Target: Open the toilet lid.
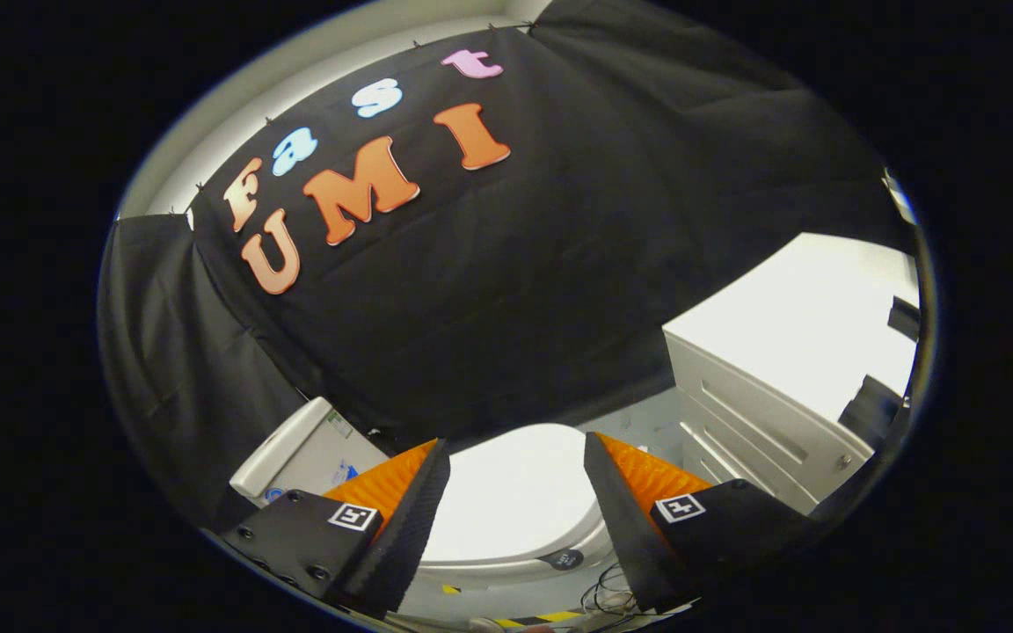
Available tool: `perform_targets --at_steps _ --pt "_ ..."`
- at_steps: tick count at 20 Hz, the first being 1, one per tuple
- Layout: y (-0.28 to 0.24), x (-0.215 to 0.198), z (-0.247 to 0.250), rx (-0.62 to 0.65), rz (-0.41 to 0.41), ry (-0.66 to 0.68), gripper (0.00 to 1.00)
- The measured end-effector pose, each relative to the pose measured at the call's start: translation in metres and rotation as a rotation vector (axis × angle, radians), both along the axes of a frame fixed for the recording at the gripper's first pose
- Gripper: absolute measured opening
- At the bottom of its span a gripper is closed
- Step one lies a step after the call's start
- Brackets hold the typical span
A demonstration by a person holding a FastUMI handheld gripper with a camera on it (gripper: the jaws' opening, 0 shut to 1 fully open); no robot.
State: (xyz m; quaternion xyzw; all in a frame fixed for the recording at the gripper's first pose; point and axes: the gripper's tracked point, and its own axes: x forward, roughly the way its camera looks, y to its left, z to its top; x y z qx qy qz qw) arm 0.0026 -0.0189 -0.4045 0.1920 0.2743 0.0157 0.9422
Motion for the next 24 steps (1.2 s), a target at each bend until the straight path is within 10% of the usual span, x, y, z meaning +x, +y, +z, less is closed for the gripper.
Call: perform_targets --at_steps 15,24 --pt "0.007 -0.059 -0.250 0.248 -0.035 0.487 0.97" --pt "0.034 -0.060 -0.292 0.620 -0.088 0.565 0.67"
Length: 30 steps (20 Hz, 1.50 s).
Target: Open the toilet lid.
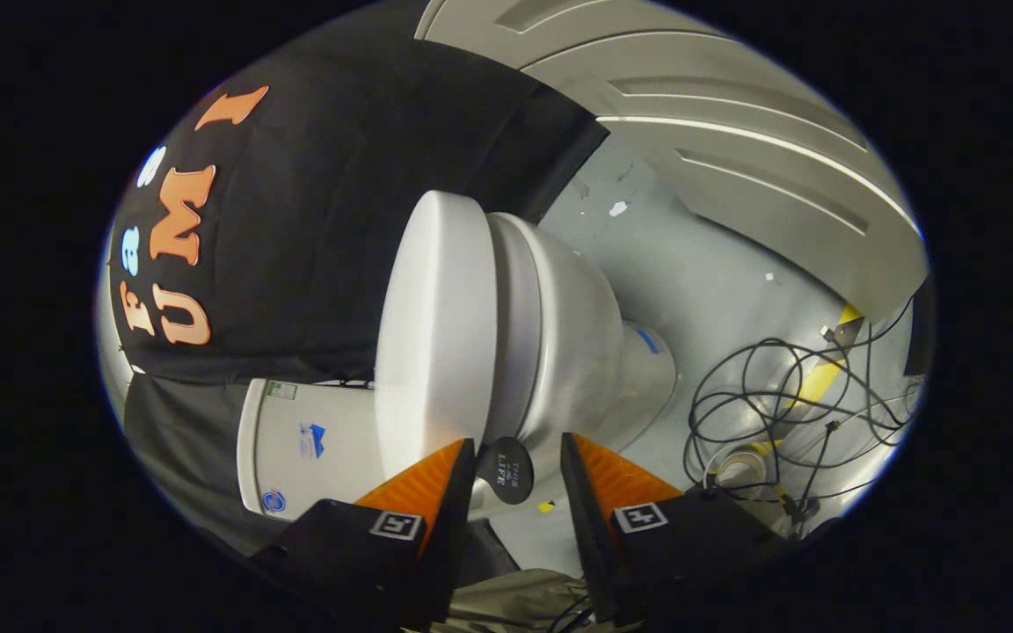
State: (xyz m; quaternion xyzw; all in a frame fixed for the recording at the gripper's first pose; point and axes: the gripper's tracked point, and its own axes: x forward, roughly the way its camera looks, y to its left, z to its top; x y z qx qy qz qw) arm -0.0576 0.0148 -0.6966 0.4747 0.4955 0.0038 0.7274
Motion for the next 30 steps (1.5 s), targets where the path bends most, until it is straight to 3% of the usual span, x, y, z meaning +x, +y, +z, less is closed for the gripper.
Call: perform_targets --at_steps 1,3,6,10,13,20,24,26,30 --pt "0.002 -0.001 -0.001 0.007 0.004 -0.002 0.58" --pt "0.007 -0.004 -0.008 0.001 0.031 0.007 0.55" --pt "0.002 -0.007 -0.010 0.035 0.024 0.054 0.22" --pt "0.002 -0.006 -0.007 0.201 -0.107 0.159 0.21" --pt "0.003 -0.008 -0.003 0.123 -0.058 0.071 0.08" --pt "0.007 0.000 0.013 -0.007 -0.087 0.072 0.07" --pt "0.015 0.008 0.049 0.015 -0.116 0.026 0.07" --pt "0.017 0.017 0.063 -0.048 -0.119 -0.009 0.07" --pt "0.036 0.027 0.110 -0.170 -0.059 -0.064 0.07"
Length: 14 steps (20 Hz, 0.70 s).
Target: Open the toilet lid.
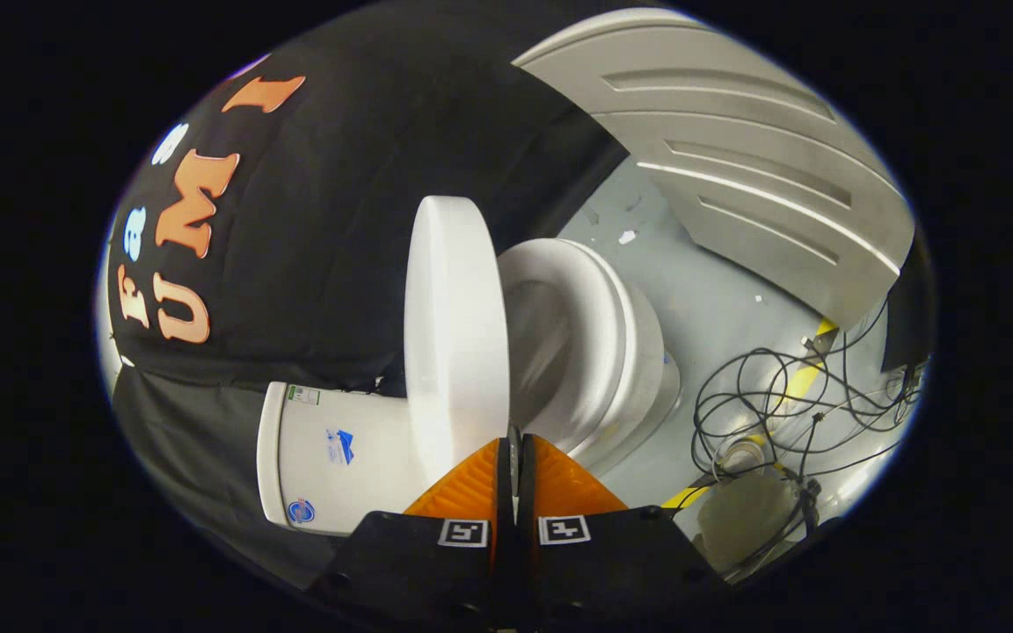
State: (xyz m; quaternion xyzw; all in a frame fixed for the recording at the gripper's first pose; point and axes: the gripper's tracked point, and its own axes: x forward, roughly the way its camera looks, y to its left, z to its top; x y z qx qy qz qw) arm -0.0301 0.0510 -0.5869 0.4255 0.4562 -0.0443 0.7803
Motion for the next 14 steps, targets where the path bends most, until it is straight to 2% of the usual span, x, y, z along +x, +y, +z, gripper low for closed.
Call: perform_targets --at_steps 6,14 --pt "0.043 0.009 0.062 -0.115 0.049 -0.077 0.07" --pt "0.089 0.017 0.106 -0.201 0.073 -0.115 0.07"
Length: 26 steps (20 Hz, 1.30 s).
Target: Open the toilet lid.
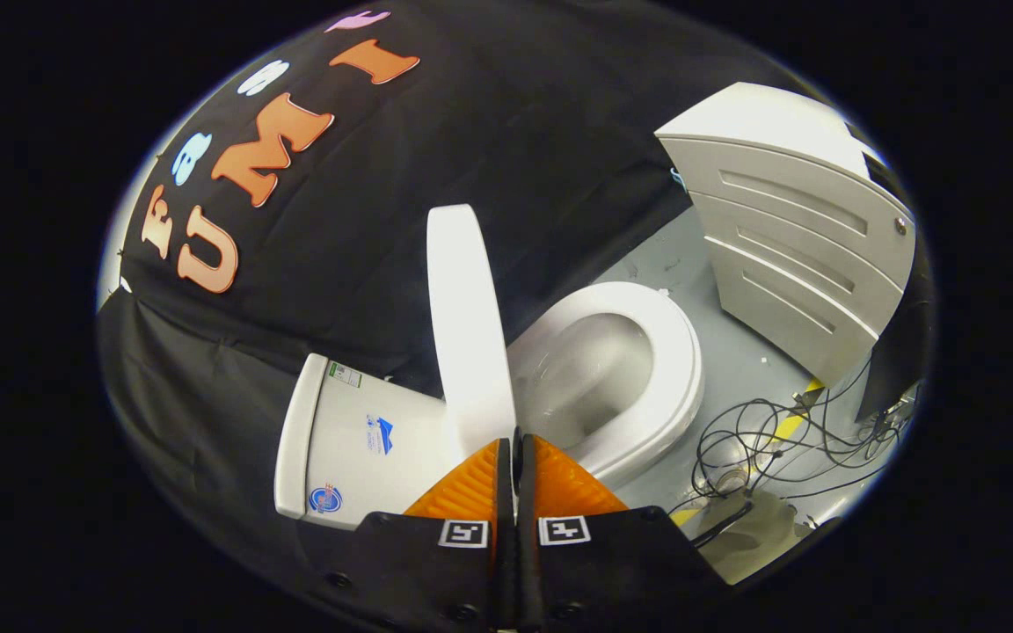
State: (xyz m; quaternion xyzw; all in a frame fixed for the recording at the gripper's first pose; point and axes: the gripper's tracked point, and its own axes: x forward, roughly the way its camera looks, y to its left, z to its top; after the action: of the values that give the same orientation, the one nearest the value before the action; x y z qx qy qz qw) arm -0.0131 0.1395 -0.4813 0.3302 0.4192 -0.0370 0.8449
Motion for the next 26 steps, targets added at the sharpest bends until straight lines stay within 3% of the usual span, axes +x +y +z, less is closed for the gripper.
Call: perform_targets --at_steps 15,26 --pt "0.140 0.005 0.070 -0.144 0.234 -0.101 0.07" --pt "0.213 -0.002 0.076 -0.301 0.351 -0.136 0.07"
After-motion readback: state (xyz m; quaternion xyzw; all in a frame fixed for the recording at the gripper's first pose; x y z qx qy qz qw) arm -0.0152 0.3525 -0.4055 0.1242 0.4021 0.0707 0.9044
